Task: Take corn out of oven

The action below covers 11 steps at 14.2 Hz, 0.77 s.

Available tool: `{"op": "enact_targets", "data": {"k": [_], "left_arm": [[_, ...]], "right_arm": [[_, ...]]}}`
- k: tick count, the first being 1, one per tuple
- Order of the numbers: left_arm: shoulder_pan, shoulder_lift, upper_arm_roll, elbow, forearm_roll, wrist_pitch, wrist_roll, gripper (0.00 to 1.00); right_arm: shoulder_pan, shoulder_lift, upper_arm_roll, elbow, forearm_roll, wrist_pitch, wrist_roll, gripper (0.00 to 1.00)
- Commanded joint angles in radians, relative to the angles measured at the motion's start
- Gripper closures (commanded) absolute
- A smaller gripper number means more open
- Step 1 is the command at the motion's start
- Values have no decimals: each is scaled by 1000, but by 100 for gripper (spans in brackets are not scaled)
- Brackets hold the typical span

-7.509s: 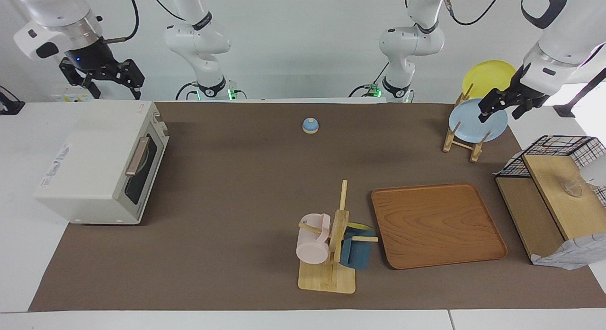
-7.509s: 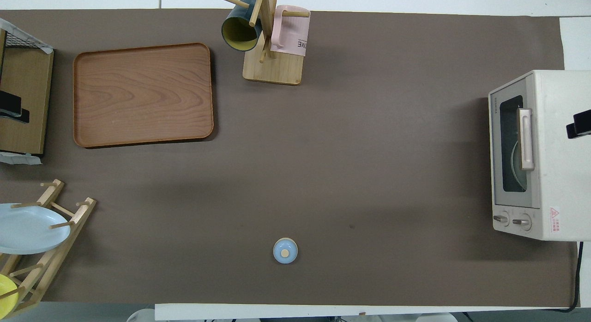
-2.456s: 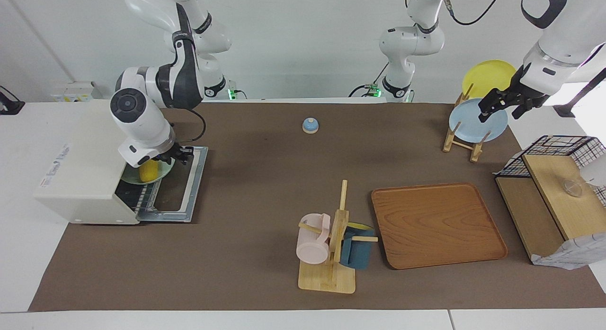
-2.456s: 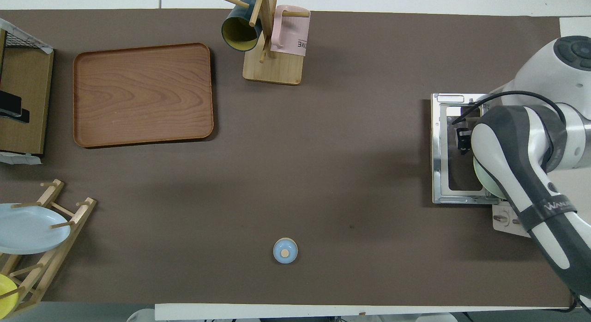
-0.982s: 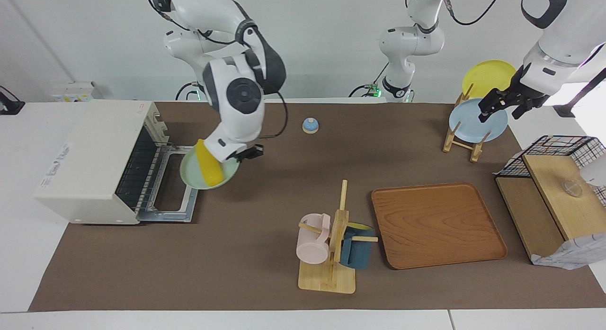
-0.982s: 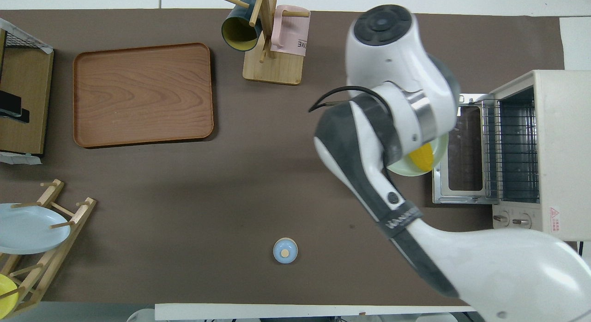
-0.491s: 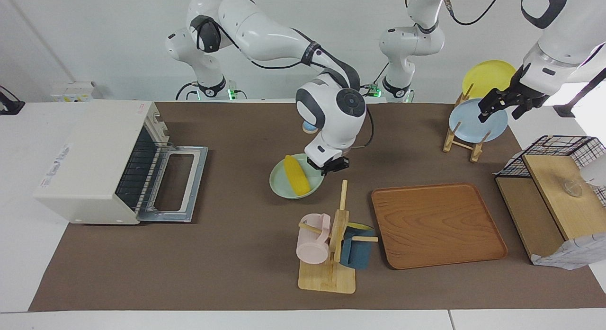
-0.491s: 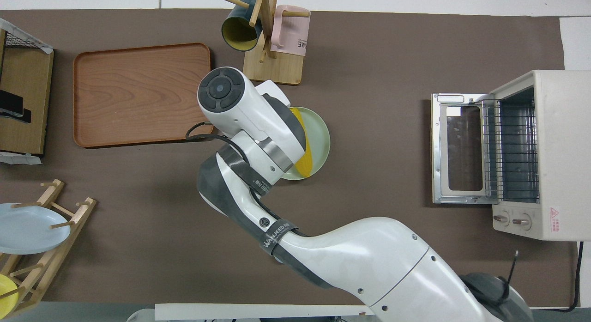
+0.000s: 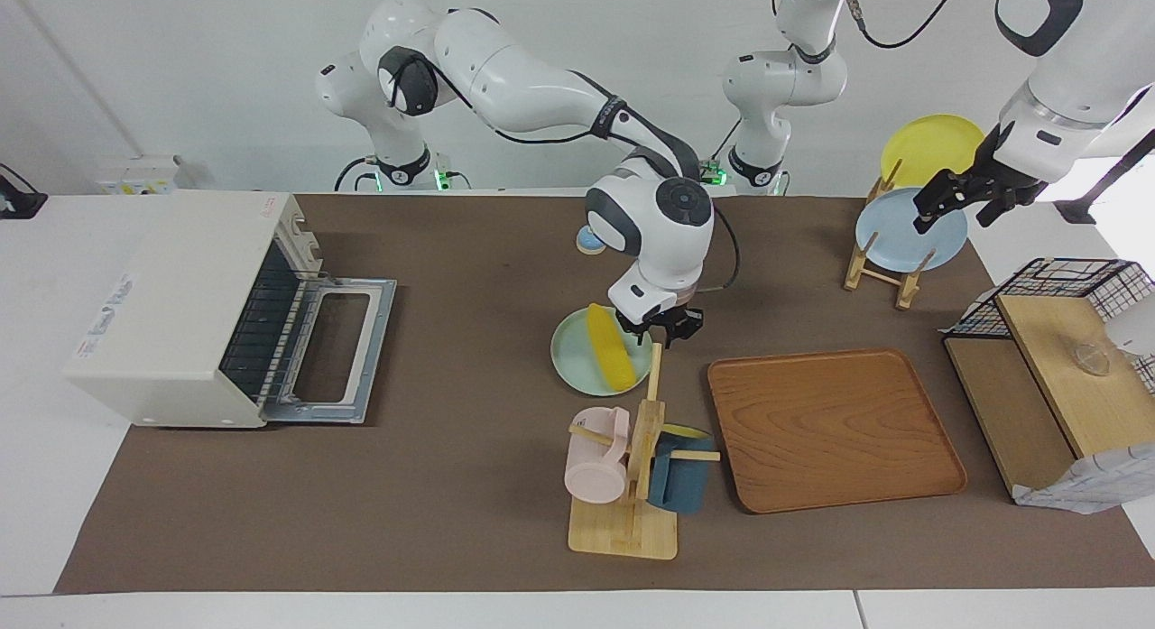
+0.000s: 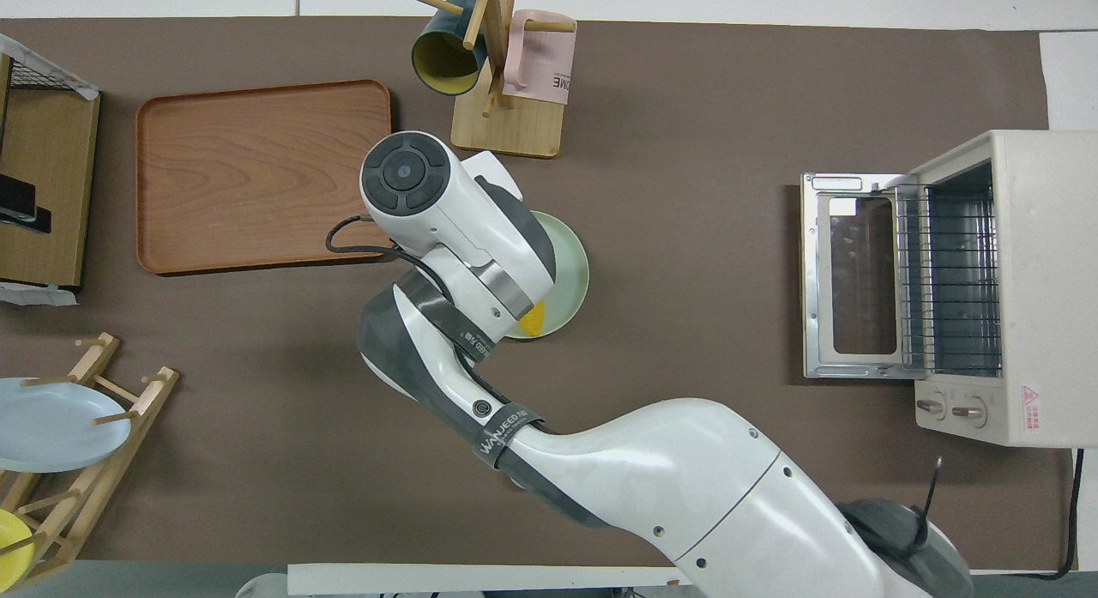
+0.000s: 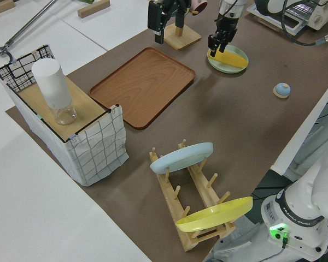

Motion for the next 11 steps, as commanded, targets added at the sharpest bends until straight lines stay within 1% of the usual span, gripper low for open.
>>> {"op": "enact_targets", "data": {"k": [1, 2, 3, 4, 5, 6, 7, 8, 9, 11], "left_arm": [[-21, -85, -12, -180, -7, 135, -84, 0], [-64, -103, -14, -263, -7, 209, -138, 0], [-129, -111, -14, -352, -8, 304, -214, 0], [-195, -105, -16, -411, -8, 391, -305, 0], [-281, -81, -14, -445, -8, 471, -415, 0], [-371, -20, -14, -451, -8, 546, -524, 0], [-471, 52, -13, -442, -7, 617, -643, 0], [-531, 108, -13, -421, -4, 661, -719, 0], [-579, 159, -13, -398, -4, 700, -770, 0], [-662, 255, -11, -339, -2, 746, -857, 0]], "right_arm": [[-92, -166, 5, -116, -6, -103, -52, 0], [-122, -242, 2, -221, -14, -121, -112, 0], [-167, -327, 3, -367, -32, -106, -173, 0], [-217, -399, 5, -503, -54, -61, -232, 0], [-269, -457, 5, -632, -55, 3, -303, 1], [-311, -484, 5, -710, -57, 35, -377, 9], [-351, -499, 6, -779, -57, 71, -445, 21], [-404, -527, 6, -852, -57, 110, -536, 48], [-434, -538, 5, -897, -57, 140, -604, 70], [-468, -547, 5, -942, -68, 169, -622, 99]]}}
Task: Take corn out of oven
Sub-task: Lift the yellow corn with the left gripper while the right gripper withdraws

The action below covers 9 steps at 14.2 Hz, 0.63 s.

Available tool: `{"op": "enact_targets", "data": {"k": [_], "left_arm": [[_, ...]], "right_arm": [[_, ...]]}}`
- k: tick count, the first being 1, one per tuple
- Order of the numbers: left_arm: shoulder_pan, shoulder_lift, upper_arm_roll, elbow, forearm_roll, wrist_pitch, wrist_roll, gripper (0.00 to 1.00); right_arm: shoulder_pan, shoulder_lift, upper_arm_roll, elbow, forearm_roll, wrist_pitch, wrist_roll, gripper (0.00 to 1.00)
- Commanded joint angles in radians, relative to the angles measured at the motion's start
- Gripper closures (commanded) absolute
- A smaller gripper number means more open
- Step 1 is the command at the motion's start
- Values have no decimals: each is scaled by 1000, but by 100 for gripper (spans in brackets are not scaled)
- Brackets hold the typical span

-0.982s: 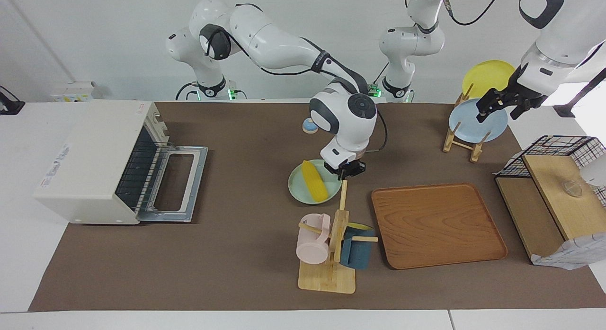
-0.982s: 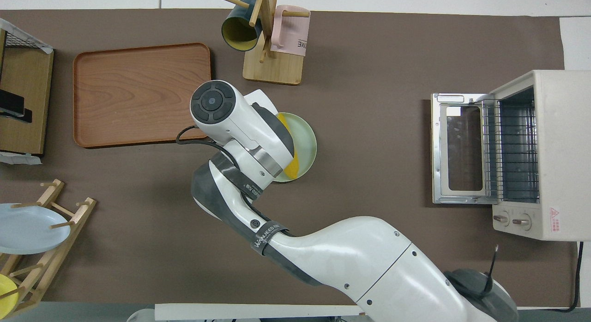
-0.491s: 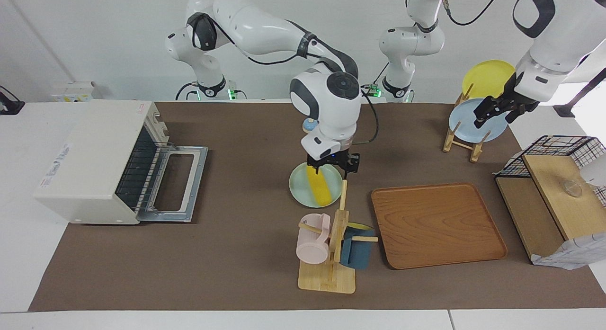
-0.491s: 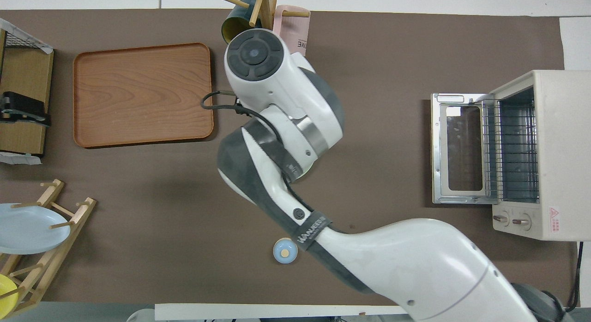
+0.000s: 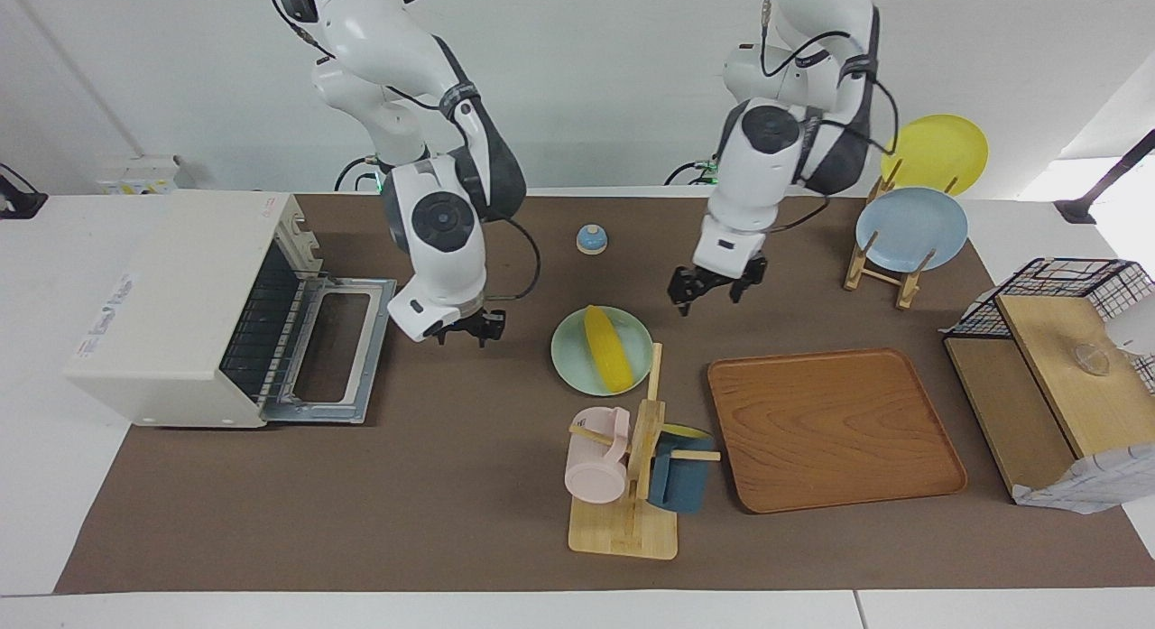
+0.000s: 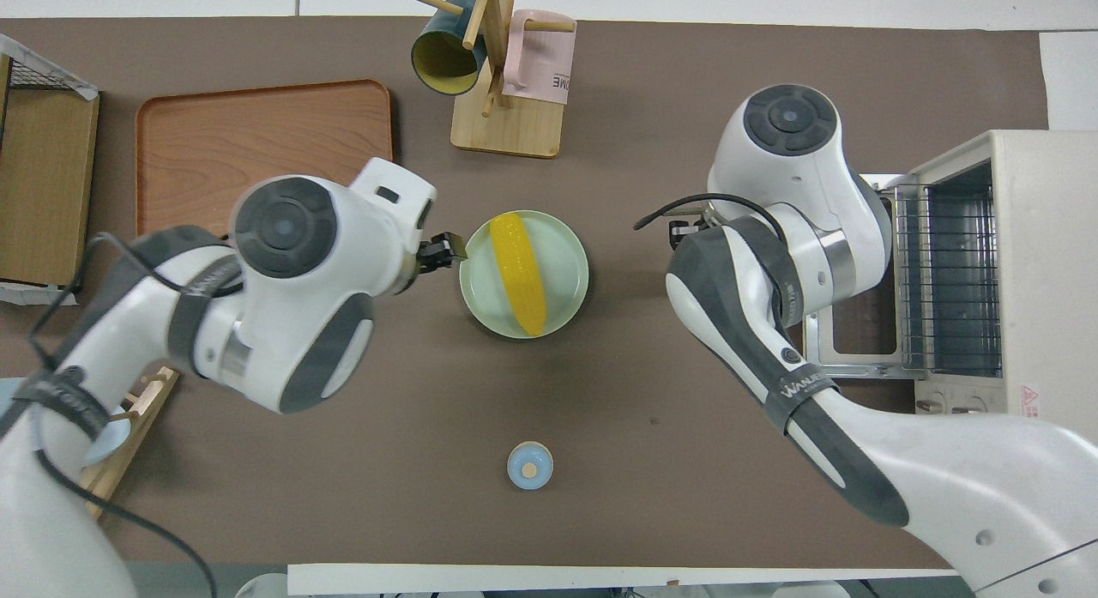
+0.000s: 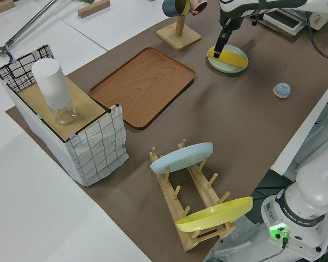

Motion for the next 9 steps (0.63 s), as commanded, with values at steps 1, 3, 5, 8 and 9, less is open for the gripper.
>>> {"op": "enact_targets", "data": {"k": [1, 3, 5, 8, 9], "left_arm": [[-78, 153, 26, 127, 8, 29, -79, 0], [-103, 241, 26, 190, 8, 32, -111, 0], [-105, 261, 26, 197, 8, 47, -116, 4], [-114, 290, 24, 209, 8, 73, -127, 55], [-114, 292, 24, 206, 8, 81, -127, 94]], "right_arm": [[-32, -55, 16, -104, -57, 42, -34, 100], [-45, -32, 16, -113, -135, 44, -37, 100], [-63, -6, 16, -115, -175, 56, -39, 100], [-88, -2, 16, -133, -197, 77, -68, 100], [-97, -2, 16, -135, -215, 74, -77, 100]]}}
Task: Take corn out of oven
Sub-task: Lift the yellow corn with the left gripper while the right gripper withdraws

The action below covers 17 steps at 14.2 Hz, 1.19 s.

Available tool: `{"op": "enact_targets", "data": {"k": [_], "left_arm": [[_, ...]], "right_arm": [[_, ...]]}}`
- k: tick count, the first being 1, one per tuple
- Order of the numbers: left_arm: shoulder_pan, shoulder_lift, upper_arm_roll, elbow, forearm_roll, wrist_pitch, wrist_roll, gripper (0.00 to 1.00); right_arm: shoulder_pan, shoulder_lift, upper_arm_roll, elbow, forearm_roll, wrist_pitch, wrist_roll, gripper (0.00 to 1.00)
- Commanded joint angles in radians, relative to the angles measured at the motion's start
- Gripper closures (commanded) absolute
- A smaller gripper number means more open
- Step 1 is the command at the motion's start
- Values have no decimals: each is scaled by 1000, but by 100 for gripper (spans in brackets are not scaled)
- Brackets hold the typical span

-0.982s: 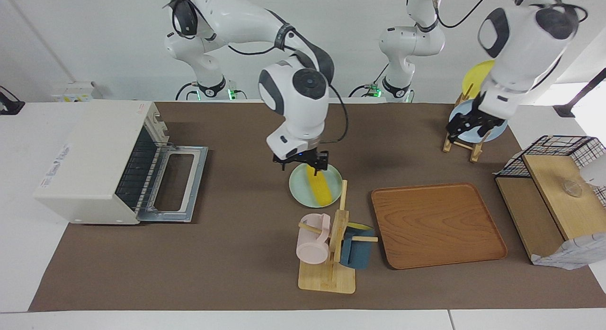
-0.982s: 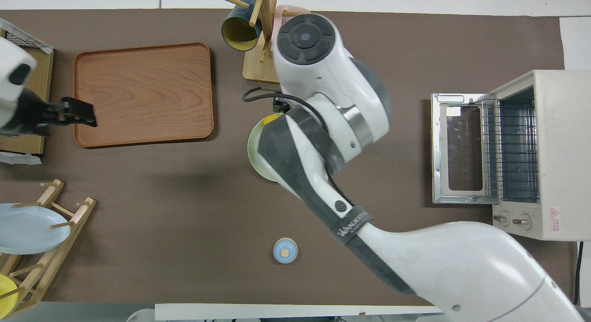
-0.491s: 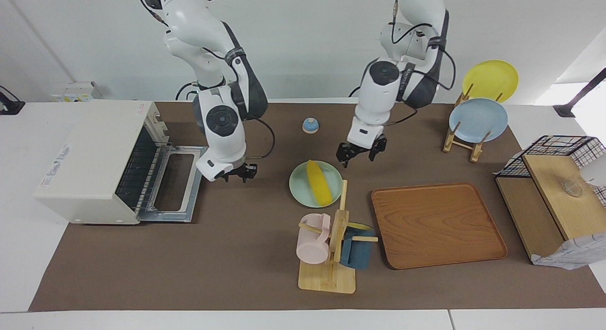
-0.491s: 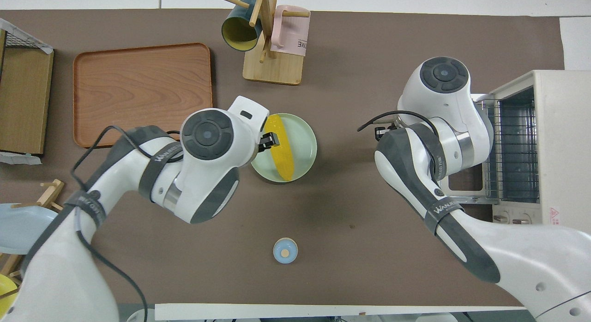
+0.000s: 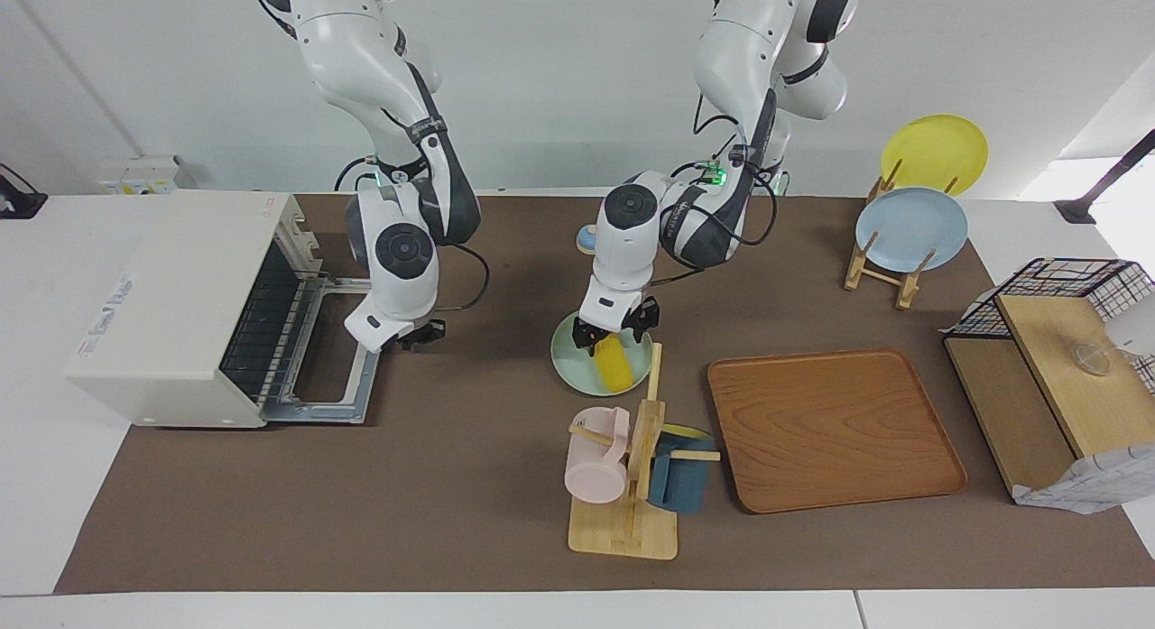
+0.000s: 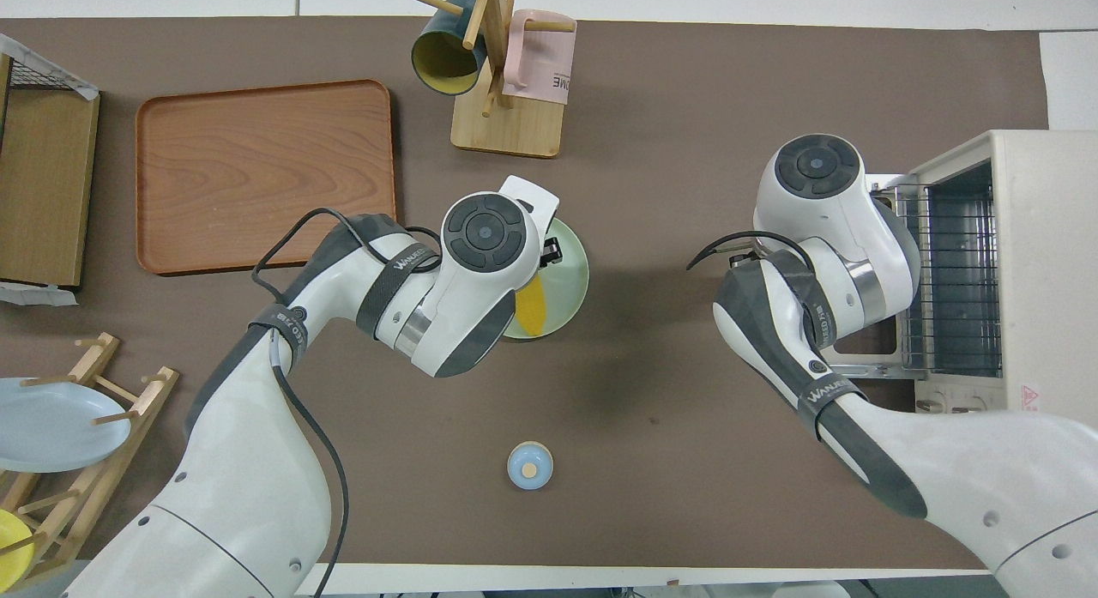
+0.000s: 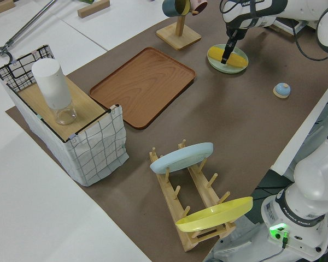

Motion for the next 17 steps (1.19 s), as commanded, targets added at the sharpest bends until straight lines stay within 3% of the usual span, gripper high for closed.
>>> {"op": "enact_targets", "data": {"k": [1, 3, 5, 7, 9, 12, 14, 17], "left_arm": [[-19, 13, 15, 16, 8, 22, -23, 100], [-20, 13, 20, 44, 3, -13, -28, 100], [-2, 11, 26, 143, 6, -172, -25, 100], [68, -74, 26, 95, 9, -219, 41, 100], [186, -84, 26, 72, 9, -213, 202, 100], [380, -29, 25, 130, 11, -162, 455, 100], [460, 23, 25, 173, 12, -159, 571, 100], [556, 34, 25, 149, 6, -81, 721, 100]], "right_arm": [[-39, -8, 15, -25, -42, 19, -31, 100], [-39, -9, 15, -33, -51, 11, -31, 100], [-42, -9, 15, -34, -81, 2, -34, 100], [-45, -9, 15, -30, -107, -12, -36, 100], [-43, -9, 15, -11, -155, -64, -77, 100], [-48, -3, 15, 84, -172, -197, -219, 100], [-71, -8, 15, 128, -172, -251, -316, 100], [-126, -41, 15, 174, -172, -321, -454, 100]]}}
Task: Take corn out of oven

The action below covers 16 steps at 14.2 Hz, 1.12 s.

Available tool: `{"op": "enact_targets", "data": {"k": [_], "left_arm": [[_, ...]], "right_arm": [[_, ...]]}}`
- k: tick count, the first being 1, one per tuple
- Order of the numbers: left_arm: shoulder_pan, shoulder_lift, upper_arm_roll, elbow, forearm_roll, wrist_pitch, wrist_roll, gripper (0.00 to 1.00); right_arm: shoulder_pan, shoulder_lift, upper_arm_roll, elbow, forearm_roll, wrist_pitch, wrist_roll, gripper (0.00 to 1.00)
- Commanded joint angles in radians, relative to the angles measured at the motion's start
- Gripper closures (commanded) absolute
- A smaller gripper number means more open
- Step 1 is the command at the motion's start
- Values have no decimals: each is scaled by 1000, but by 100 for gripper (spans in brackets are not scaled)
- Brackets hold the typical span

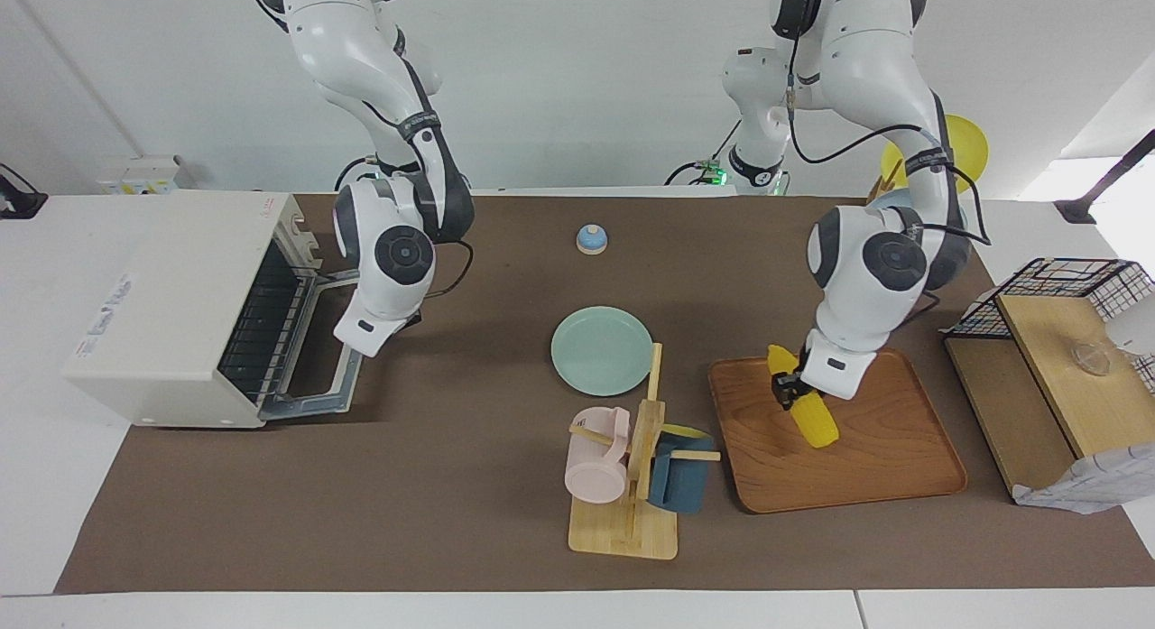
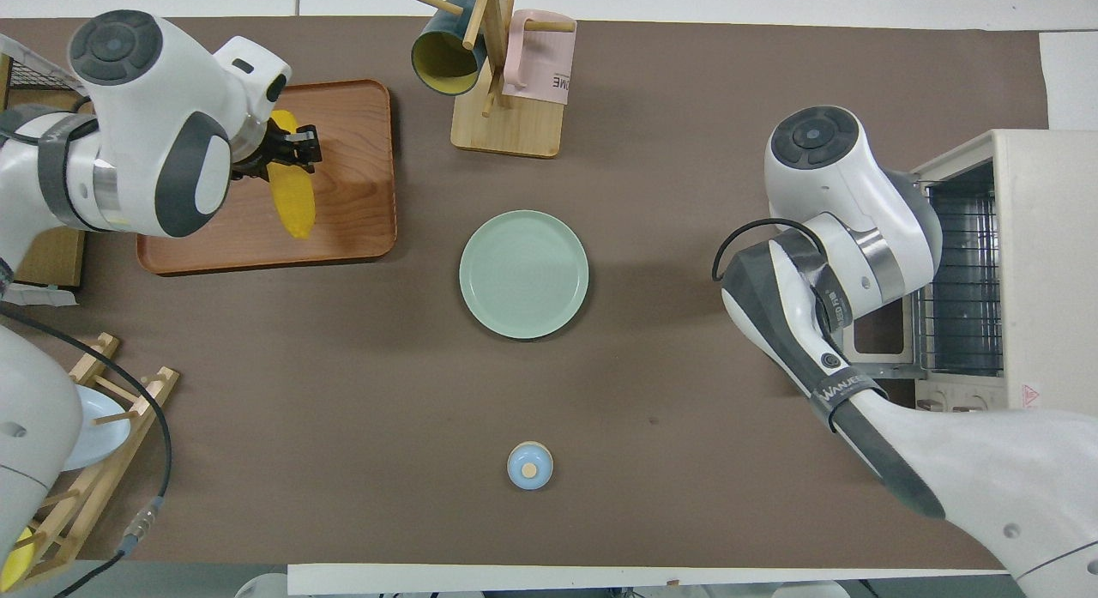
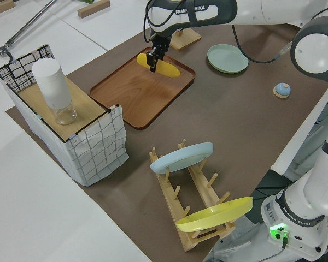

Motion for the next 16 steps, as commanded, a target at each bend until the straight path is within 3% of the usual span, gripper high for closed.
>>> {"op": "enact_targets", "data": {"k": [1, 3, 6, 8, 9, 10, 11, 13, 16], "left_arm": [[33, 21, -12, -13, -2, 87, 65, 100], [33, 22, -12, -58, -9, 185, 59, 100], [34, 22, -12, -59, -9, 186, 67, 98], [36, 22, -12, -62, -8, 183, 71, 93], [34, 22, -12, -64, -5, 183, 71, 64], [33, 21, -12, -64, -5, 180, 68, 5], [28, 16, -11, -61, -5, 151, 68, 0], [34, -16, -11, -35, -3, 40, 68, 0], [51, -114, -11, -35, 0, -96, 70, 0]], "right_arm": [[-116, -41, -21, 28, -67, -32, -178, 100], [-165, -76, -19, 27, -57, -49, -224, 100], [-206, -115, -19, 22, -51, -69, -292, 98], [-214, -133, -18, 25, -50, -71, -298, 92], [-213, -141, -16, 34, -27, -72, -292, 80], [-214, -164, -19, 62, 49, -74, -286, 52], [-222, -193, -25, 79, 135, -85, -284, 2], [-251, -253, -32, 129, 309, -86, -253, 0], [-253, -276, -32, 253, 360, -168, -130, 0]]}}
